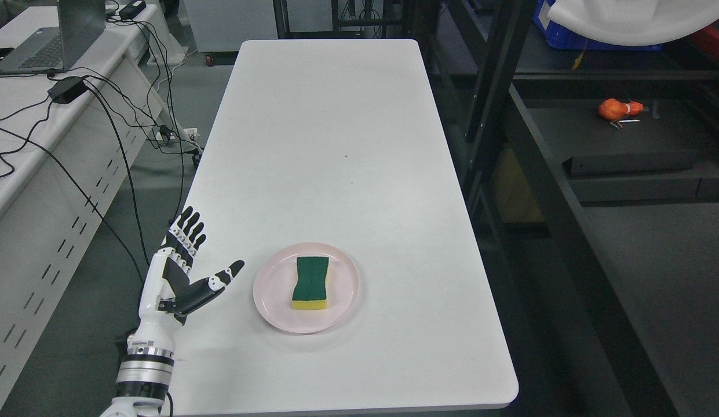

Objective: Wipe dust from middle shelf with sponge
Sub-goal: 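Raise the left hand and swing it over the pink plate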

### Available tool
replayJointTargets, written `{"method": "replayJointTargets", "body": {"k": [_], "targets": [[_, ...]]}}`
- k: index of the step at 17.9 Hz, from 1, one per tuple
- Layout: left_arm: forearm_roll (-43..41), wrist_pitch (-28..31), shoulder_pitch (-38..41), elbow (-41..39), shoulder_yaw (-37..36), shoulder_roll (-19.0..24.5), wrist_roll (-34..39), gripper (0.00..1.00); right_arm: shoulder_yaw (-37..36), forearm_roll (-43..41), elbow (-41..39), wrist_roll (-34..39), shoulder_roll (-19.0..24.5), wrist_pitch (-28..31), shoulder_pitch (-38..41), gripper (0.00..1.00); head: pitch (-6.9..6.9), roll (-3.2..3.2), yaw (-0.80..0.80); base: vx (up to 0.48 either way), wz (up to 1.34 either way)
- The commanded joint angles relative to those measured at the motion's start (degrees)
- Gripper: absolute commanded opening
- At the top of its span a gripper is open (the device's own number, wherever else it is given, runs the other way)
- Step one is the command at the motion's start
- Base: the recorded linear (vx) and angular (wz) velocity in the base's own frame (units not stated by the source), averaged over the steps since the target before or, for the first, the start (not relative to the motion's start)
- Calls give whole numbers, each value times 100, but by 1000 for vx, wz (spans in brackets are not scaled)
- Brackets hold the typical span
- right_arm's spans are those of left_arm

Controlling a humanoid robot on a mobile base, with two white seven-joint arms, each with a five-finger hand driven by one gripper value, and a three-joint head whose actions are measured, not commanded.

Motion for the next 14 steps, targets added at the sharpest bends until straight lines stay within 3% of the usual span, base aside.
{"method": "replayJointTargets", "body": {"k": [1,6,8,10,14], "targets": [[2,-2,24,-9,-51,100,-5,99,0,0,-100,2,-100,414,-3,100,0,0,0,0,0],[-25,-281,-151,192,2,235,-23,99,0,0,-100,2,-100,414,-3,100,0,0,0,0,0],[-208,-834,-467,551,-50,1086,-319,98,0,0,-100,2,-100,414,5,100,0,0,0,0,0],[-699,-1134,-687,904,-51,1536,-907,98,0,0,-100,2,-100,414,5,100,0,0,0,0,0],[-2727,-1960,-898,1168,-15,2021,-1902,98,0,0,-100,2,-100,414,-3,100,0,0,0,0,0]]}}
